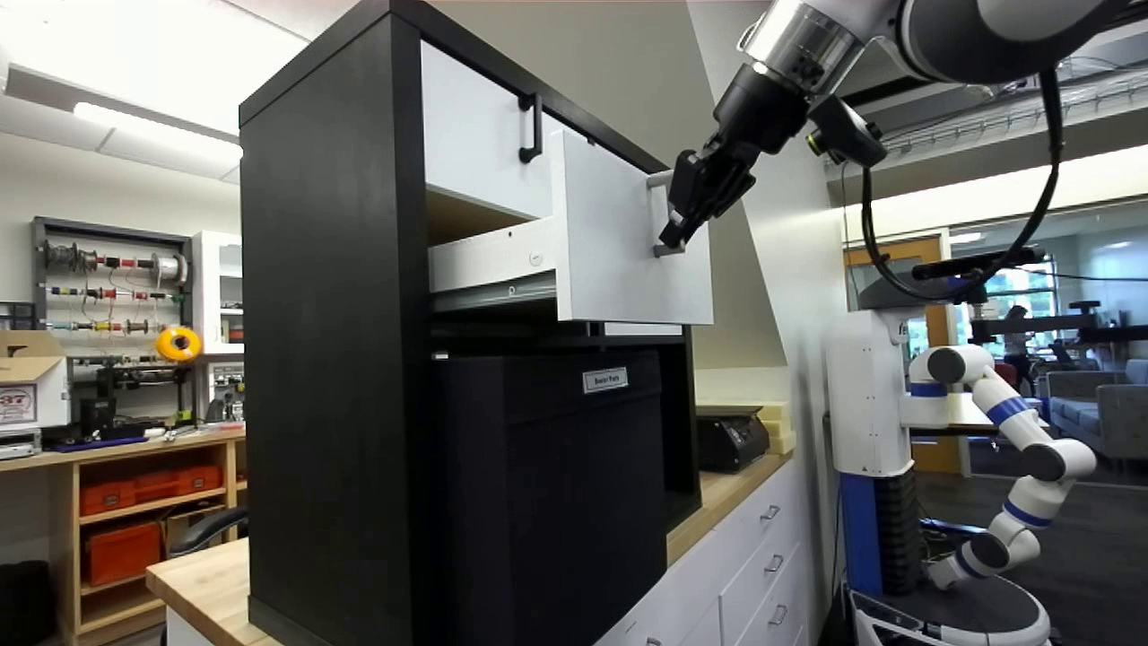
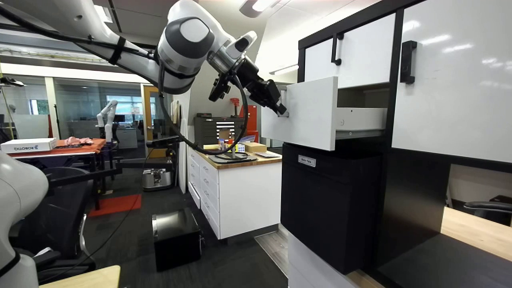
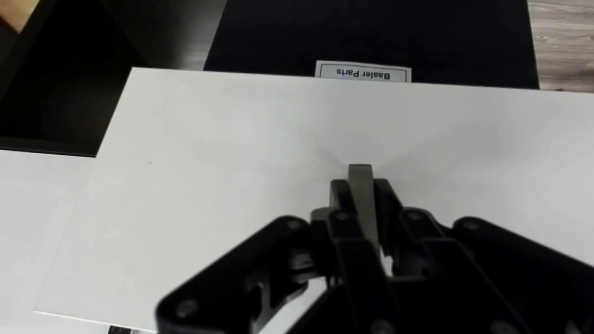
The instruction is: Open the bottom drawer of the cabinet
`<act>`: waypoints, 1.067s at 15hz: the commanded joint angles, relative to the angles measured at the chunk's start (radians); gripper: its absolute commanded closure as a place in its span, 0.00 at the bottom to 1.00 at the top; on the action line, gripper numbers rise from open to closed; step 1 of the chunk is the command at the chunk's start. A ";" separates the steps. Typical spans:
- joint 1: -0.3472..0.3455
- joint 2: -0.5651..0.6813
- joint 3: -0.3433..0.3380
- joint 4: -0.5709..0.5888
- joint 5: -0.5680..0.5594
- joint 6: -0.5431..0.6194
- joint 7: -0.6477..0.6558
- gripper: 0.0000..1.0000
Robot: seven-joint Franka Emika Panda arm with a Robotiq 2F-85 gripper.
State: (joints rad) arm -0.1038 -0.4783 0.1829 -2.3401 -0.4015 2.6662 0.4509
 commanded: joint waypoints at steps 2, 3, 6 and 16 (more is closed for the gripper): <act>-0.036 -0.063 0.049 -0.128 0.039 -0.006 0.049 0.96; -0.041 -0.070 0.055 -0.133 0.042 -0.007 0.049 0.96; -0.047 -0.083 0.065 -0.137 0.058 -0.018 0.040 0.96; -0.019 -0.095 0.086 -0.177 0.114 -0.164 0.025 0.10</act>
State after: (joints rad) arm -0.1375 -0.5393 0.2659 -2.5146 -0.3208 2.5790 0.4823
